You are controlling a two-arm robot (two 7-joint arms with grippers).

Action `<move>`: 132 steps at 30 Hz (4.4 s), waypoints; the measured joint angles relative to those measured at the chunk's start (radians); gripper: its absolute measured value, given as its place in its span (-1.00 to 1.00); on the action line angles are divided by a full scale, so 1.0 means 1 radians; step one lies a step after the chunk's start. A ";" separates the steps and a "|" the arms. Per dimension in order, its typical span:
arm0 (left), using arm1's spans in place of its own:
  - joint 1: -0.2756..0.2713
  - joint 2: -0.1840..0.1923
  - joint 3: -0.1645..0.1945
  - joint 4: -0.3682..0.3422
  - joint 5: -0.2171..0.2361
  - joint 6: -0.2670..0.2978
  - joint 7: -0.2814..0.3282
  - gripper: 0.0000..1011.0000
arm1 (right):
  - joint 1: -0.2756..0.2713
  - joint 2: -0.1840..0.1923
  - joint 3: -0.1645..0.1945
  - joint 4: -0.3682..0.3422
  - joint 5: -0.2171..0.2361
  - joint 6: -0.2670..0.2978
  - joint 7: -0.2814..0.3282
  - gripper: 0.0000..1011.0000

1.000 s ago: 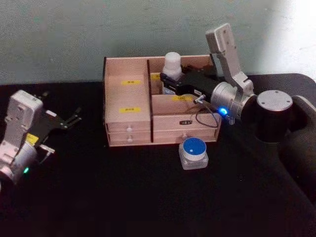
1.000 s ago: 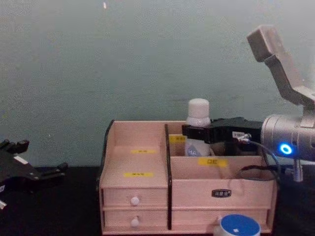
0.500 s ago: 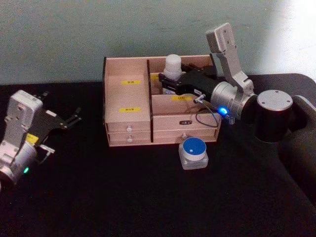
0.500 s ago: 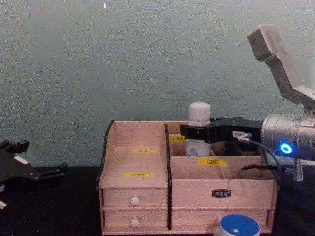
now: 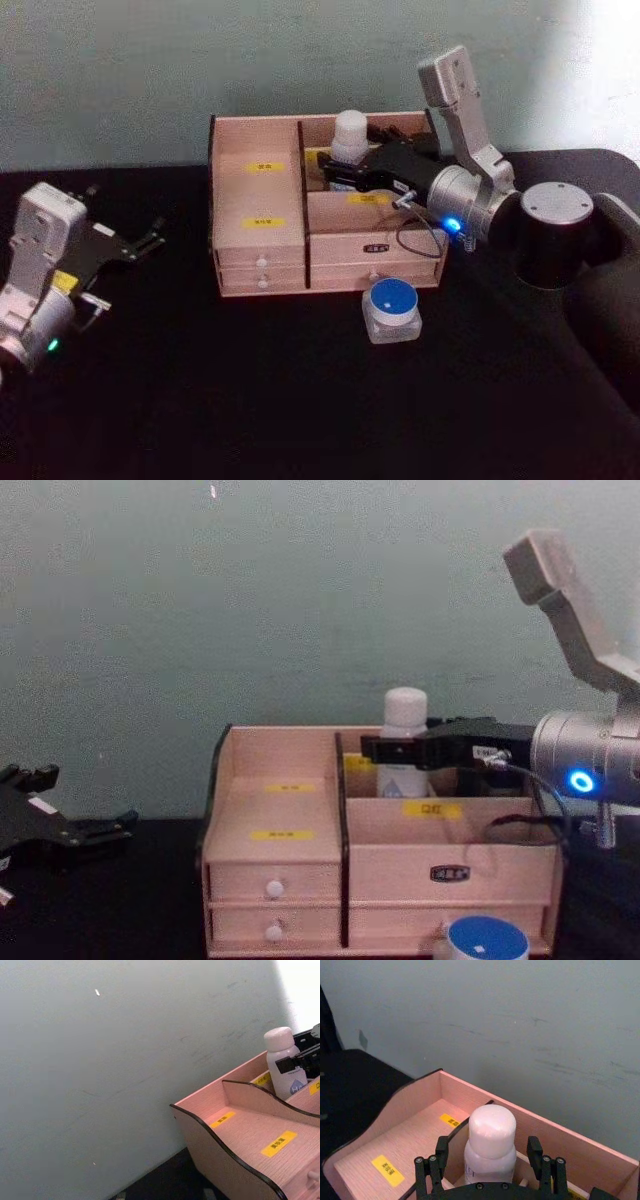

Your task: Pick up the facial cleanser and watermelon frost from the table and place them into the tiered storage box.

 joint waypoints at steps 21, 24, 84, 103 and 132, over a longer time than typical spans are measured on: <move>0.000 0.000 0.000 0.000 0.000 0.000 0.000 0.98 | -0.227 0.188 0.045 -0.373 0.067 0.076 0.056 0.98; 0.000 0.000 0.000 0.000 0.000 0.000 0.000 0.98 | -0.278 0.231 0.050 -0.431 0.086 0.080 0.071 0.98; 0.000 0.000 0.000 0.000 0.000 0.000 0.000 0.98 | -0.402 0.353 -0.033 -0.476 0.076 0.150 0.067 0.98; 0.000 0.000 0.000 0.000 0.000 0.000 0.000 0.98 | -0.378 0.326 -0.041 -0.434 0.063 0.143 0.068 0.98; 0.000 0.000 0.000 0.000 0.000 0.000 0.000 0.98 | -0.380 0.328 -0.039 -0.437 0.066 0.146 0.068 0.40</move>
